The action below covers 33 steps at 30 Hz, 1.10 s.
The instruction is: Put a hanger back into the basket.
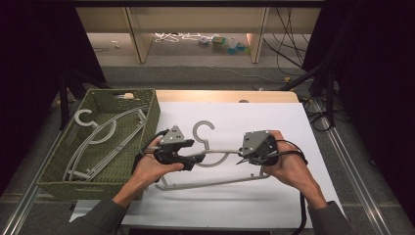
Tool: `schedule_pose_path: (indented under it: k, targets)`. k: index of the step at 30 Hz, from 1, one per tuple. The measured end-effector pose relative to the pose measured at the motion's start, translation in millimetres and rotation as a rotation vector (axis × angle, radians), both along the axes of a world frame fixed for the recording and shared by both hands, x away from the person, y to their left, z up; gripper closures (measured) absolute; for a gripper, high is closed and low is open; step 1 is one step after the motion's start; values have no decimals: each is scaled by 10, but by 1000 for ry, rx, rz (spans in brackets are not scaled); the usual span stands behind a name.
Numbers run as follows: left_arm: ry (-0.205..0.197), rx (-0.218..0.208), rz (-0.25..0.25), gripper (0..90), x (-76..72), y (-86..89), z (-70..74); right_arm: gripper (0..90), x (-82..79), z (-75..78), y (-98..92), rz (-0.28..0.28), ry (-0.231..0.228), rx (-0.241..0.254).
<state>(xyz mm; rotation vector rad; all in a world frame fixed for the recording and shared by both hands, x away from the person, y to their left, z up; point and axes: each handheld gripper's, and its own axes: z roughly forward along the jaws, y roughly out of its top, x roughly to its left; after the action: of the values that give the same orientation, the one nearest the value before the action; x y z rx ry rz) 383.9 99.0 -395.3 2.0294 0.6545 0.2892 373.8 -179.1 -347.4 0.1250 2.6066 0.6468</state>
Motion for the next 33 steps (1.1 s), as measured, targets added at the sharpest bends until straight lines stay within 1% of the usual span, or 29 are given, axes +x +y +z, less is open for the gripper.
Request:
schedule_pose_path:
  k: [1,2,3,4,6,7,8,9,10,11,12,15,17,18,19,22,23,24,25,26,27,28,29,30,31,32,33]
  targets:
    - [-1,0,-11,364,6,-8,-8,826,-7,8,0,2,4,-1]
    - [3,8,-22,402,6,-10,-8,826,-17,11,2,10,9,4]
    - [-5,19,-26,434,5,-12,-12,826,-20,15,3,9,-4,-2]
    - [-6,26,-33,435,9,-15,-17,826,-29,16,6,10,4,3]
    - [-9,35,-45,469,10,-24,-29,826,-41,25,10,10,0,0]
    - [-6,33,-50,500,11,-31,-37,826,-46,29,12,15,2,1]
    - [-10,44,-64,528,14,-32,-39,826,-52,32,15,18,7,0]
    - [-11,47,-67,565,10,-39,-48,825,-58,36,20,21,1,-1]
    - [-23,58,-85,591,15,-40,-48,825,-66,44,22,25,2,-2]
    - [-14,60,-103,617,13,-44,-54,825,-72,48,25,23,2,-3]
    - [-31,70,-107,648,6,-54,-60,826,-71,53,26,27,-1,-2]
    - [-51,91,-137,733,-7,-63,-66,825,-74,55,24,29,1,-3]
    - [-70,115,-154,749,-26,-64,-48,825,-74,52,22,36,11,-1]
    - [-83,127,-160,754,-36,-66,-35,825,-68,51,18,34,2,0]
    - [-97,139,-162,758,-48,-69,-24,825,-63,48,12,36,7,1]
    - [-99,163,-197,780,-81,-82,9,823,-41,36,-18,55,16,11]
    - [-102,165,-200,787,-95,-87,15,822,-32,31,-31,65,23,13]
    - [-109,172,-199,792,-107,-91,24,821,-27,23,-42,68,20,18]
    - [-111,193,-212,795,-114,-92,36,821,-17,15,-50,75,21,19]
    - [-107,192,-214,800,-126,-99,39,819,-8,7,-57,75,25,17]
    - [-109,199,-223,807,-134,-100,42,813,-2,-3,-61,78,29,23]
    - [-103,195,-221,812,-148,-111,40,809,9,-8,-68,74,27,26]
    - [-107,203,-227,816,-153,-111,41,802,15,-18,-73,70,39,32]
    - [-103,202,-225,819,-158,-113,42,792,20,-22,-80,61,54,45]
    - [-99,195,-220,819,-165,-117,41,778,33,-25,-91,54,52,57]
    - [-102,206,-219,820,-163,-107,49,745,28,-29,-96,44,80,80]
    - [-90,193,-207,820,-163,-103,53,695,33,-31,-100,34,87,101]
